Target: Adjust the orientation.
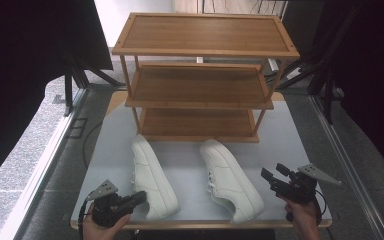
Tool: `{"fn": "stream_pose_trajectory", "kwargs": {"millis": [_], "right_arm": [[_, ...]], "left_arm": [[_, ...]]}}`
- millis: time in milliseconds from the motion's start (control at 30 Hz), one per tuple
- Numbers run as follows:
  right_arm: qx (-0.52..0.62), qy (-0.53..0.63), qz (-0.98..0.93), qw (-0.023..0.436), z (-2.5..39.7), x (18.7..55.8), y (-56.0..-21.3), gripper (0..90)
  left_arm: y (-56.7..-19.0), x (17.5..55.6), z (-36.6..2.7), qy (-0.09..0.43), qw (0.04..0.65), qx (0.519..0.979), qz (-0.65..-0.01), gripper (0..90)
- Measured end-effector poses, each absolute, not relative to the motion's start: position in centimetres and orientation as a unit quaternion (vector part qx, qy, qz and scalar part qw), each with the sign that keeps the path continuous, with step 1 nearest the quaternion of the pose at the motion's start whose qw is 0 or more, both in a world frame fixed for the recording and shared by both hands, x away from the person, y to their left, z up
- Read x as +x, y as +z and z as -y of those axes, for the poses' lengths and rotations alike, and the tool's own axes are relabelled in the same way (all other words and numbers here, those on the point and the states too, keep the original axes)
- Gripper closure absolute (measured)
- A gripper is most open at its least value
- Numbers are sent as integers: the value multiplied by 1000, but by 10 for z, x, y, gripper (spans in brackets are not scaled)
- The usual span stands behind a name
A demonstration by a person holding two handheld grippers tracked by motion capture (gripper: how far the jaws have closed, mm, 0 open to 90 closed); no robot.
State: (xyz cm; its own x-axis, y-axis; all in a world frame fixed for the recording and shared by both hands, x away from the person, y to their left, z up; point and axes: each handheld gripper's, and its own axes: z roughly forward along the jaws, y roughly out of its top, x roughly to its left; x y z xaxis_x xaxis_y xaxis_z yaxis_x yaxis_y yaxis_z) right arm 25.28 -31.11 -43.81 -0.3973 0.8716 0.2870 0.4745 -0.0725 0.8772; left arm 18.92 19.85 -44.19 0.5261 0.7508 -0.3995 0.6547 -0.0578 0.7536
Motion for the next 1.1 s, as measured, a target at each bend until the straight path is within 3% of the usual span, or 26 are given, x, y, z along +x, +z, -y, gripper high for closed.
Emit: {"fn": "stream_pose_trajectory", "kwargs": {"millis": [500, 767, 933, 1100], "right_arm": [[520, 516, -654, 190, 312, 253, -440, 293], [528, 518, -645, 191, 318, 252, -442, 294], [528, 518, -645, 192, 316, 253, -442, 294], [527, 512, -651, 188, 311, 257, -444, 294]], "left_arm": [[-435, 217, -164, 47, 485, 738, -467, 844], [-426, 188, -195, 65, 493, 724, -478, 835], [-454, 164, -218, 58, 470, 714, -516, 868], [-458, 172, -204, 50, 463, 730, -501, 887]]}}
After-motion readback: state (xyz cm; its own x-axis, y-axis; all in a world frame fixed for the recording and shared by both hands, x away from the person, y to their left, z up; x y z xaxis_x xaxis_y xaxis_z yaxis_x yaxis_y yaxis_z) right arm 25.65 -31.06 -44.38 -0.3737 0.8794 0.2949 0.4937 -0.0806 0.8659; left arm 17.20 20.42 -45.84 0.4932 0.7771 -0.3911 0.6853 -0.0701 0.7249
